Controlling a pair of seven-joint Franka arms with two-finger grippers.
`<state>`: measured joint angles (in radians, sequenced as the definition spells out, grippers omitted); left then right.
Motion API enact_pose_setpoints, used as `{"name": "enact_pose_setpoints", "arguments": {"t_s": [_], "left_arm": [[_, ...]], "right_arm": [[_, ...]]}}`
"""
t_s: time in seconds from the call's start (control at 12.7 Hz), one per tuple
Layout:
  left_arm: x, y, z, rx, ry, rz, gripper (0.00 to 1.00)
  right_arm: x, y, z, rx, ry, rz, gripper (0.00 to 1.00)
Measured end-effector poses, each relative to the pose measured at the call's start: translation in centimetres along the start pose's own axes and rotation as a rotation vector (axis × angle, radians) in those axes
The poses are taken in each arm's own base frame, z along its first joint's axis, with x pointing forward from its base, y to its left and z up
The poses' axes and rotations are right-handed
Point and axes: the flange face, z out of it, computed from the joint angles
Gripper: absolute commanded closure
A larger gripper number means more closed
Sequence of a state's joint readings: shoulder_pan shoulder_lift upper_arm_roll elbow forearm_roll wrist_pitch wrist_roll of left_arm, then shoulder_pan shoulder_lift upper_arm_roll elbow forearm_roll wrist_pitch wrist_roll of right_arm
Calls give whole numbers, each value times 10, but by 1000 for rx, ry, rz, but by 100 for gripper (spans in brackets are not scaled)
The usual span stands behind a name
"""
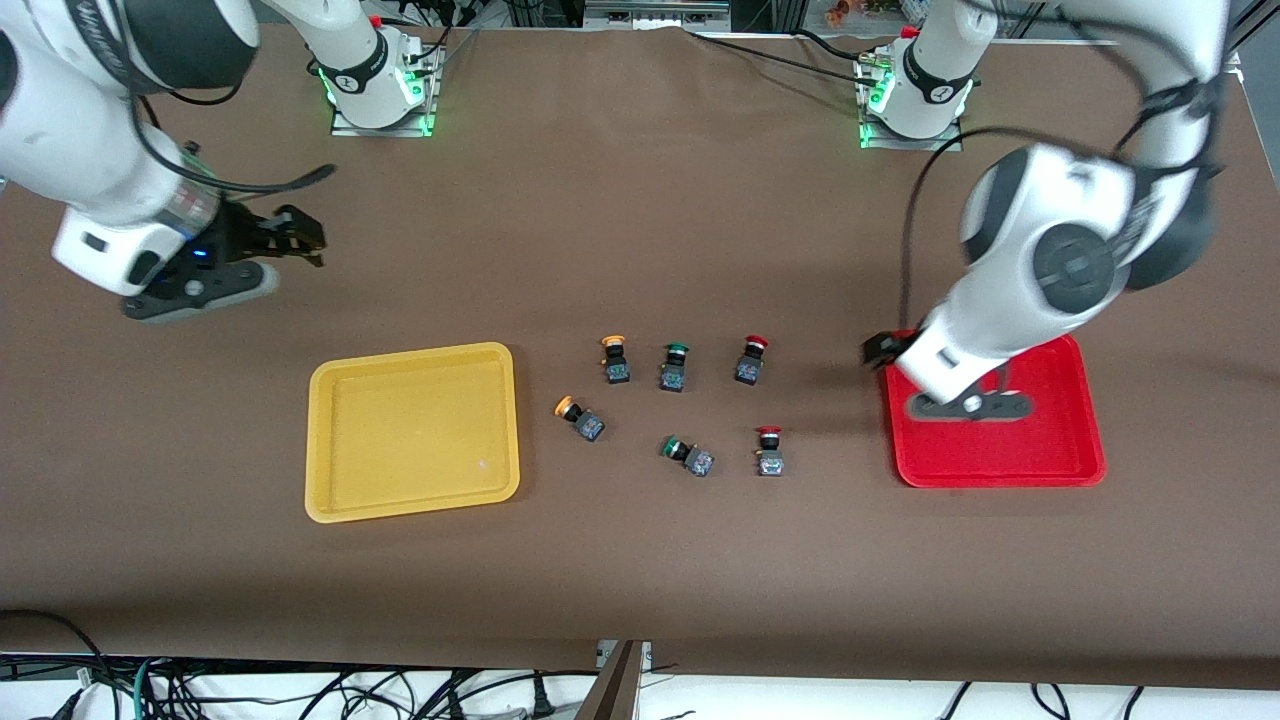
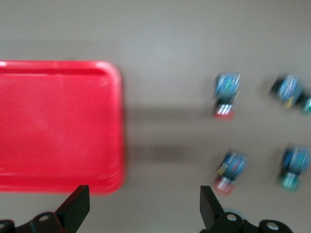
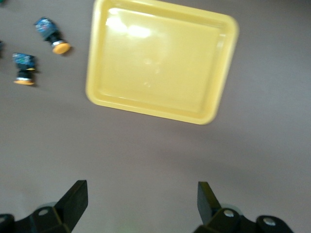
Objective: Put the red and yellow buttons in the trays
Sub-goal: 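Grasp a red button with the left gripper while the right gripper grasps an orange button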
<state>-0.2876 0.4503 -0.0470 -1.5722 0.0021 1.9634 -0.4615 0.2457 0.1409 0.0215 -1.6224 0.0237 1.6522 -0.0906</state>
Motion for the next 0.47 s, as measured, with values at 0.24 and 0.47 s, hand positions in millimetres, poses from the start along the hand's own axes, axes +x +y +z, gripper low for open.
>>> {"name": "enact_pose_setpoints", "arguments": {"t_s": [0.24,0.47], "left_arm": [[-17,88,64,-35,45,-181,0],[-54,132,118,22,-14,-168,0]], "right_arm": [[58,-98,79,4,42,-154,0],[114,-187,174,3,124,-271,0]]}}
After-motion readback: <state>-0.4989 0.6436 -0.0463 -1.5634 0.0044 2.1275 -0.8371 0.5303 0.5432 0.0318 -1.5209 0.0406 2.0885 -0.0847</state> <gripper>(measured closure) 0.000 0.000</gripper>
